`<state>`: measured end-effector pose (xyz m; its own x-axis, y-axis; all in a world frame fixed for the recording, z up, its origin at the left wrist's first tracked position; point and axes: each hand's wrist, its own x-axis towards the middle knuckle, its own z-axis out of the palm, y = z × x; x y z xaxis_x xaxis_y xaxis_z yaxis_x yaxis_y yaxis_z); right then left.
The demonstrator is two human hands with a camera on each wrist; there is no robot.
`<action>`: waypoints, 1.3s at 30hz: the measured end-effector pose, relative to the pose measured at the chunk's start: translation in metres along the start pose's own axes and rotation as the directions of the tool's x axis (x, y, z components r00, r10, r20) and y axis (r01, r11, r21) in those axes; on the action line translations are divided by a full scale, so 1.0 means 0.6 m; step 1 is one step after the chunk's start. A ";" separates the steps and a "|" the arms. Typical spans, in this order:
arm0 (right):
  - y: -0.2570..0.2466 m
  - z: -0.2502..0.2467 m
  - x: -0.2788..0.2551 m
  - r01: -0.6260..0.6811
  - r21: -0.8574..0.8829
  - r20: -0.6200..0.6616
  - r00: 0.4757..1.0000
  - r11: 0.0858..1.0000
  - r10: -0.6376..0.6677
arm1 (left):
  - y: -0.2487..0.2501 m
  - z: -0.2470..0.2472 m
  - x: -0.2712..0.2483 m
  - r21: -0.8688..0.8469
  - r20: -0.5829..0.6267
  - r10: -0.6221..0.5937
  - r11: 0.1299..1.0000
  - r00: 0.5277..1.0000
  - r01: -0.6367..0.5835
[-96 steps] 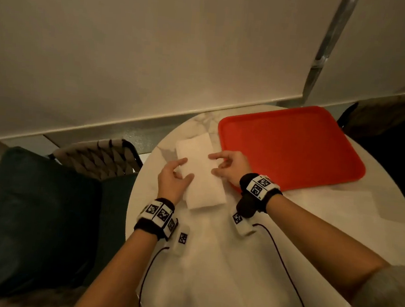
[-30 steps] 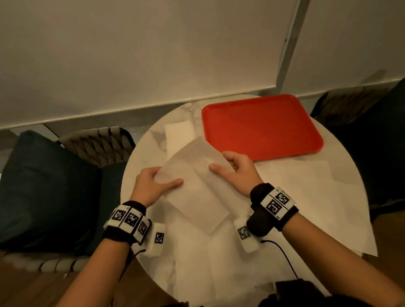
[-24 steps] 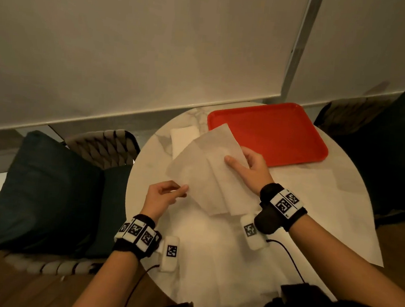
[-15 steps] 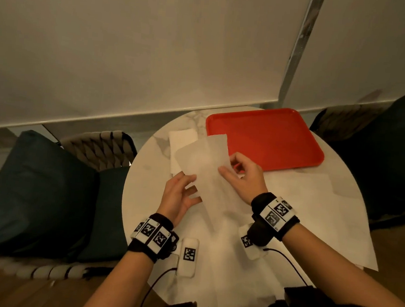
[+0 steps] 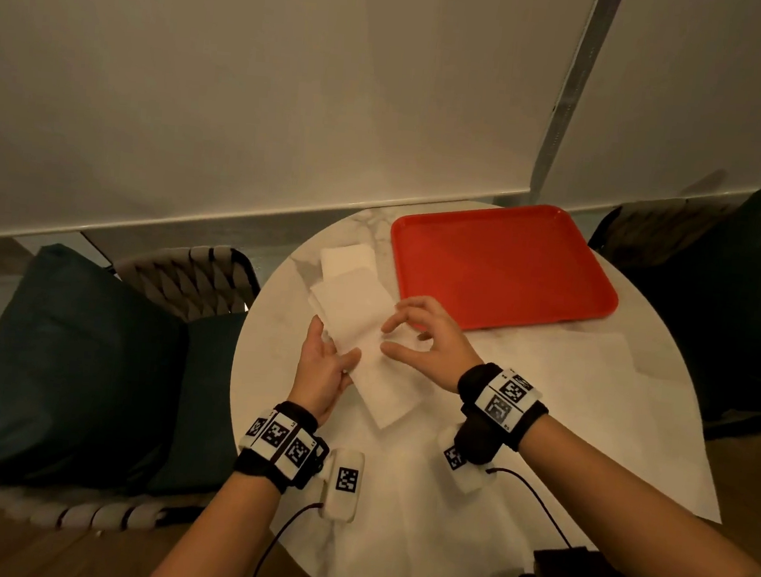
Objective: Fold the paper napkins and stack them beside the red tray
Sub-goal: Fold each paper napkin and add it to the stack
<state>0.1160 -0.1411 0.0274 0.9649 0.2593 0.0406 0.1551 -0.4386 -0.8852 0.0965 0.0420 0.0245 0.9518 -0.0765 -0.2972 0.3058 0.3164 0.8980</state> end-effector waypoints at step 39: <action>0.189 0.082 0.347 -0.259 -0.381 0.149 0.930 0.887 0.336 | -0.031 -0.136 0.399 0.956 -0.073 0.041 0.286 0.997 0.058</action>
<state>0.3239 -0.0947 -0.0871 0.9180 0.2224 -0.3284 -0.0316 -0.7843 -0.6195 0.3164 0.0950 -0.0901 0.9591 0.0056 -0.2829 0.1670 -0.8181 0.5503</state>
